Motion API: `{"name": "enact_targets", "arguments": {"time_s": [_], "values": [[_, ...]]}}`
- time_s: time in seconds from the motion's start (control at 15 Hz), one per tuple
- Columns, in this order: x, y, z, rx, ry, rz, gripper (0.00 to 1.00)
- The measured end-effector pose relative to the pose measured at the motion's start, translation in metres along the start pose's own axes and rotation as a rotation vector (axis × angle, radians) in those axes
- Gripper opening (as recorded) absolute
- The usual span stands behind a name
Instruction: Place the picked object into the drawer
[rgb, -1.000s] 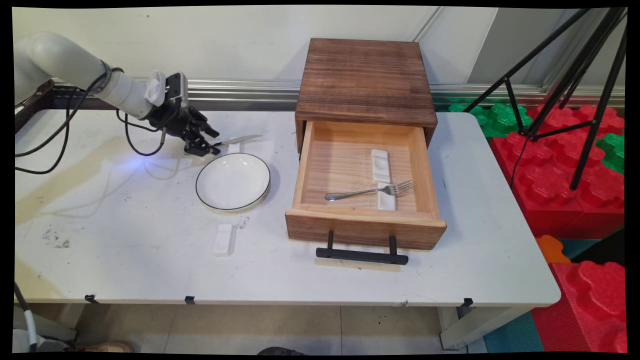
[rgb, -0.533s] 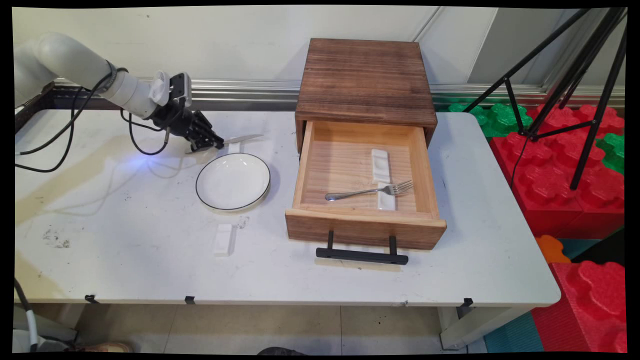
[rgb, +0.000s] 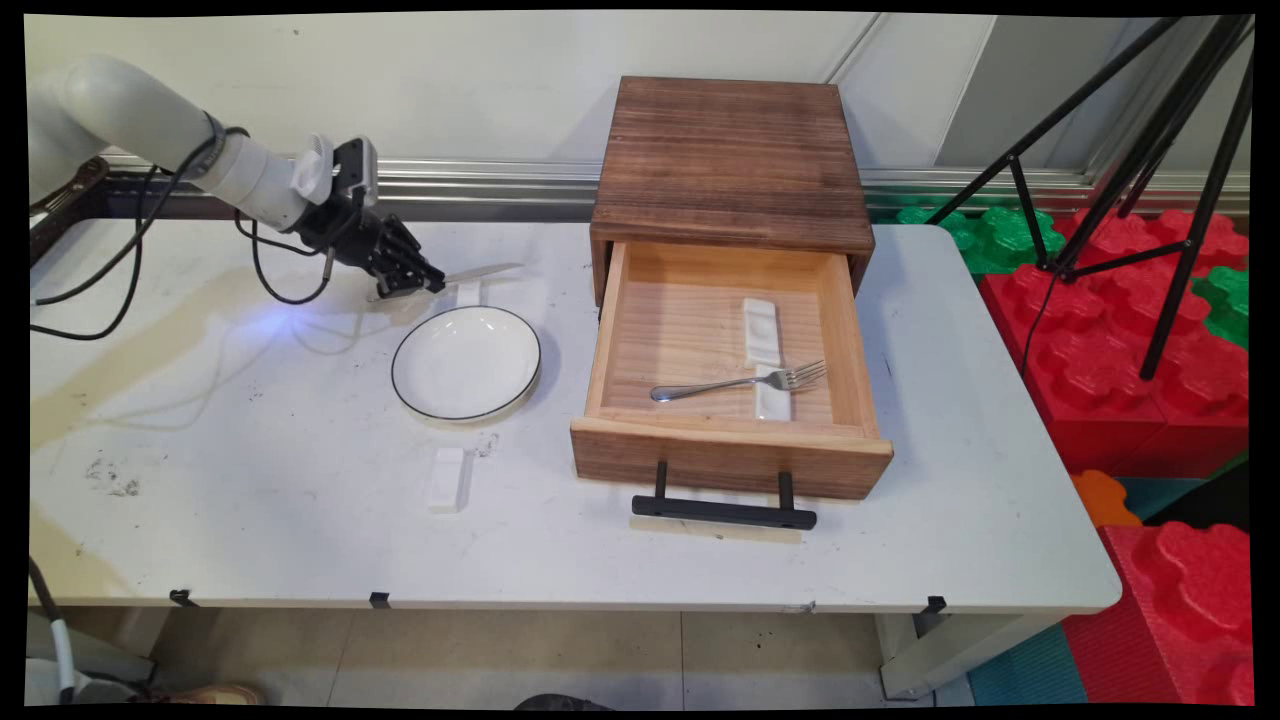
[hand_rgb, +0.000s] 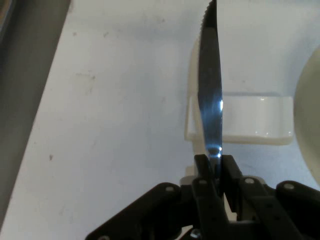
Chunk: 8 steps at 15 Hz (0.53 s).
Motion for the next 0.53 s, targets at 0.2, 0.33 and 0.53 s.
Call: {"name": "enact_targets", "arguments": {"time_s": [0.2, 0.33, 0.53], "values": [[0.005, 0.001, -0.012, 0.002, 0.017, 0.001, 0.0], [0.01, 0.002, -0.022, 0.003, 0.032, 0.002, 0.0], [0.02, 0.008, -0.044, -0.001, 0.063, 0.01, 0.0]]}}
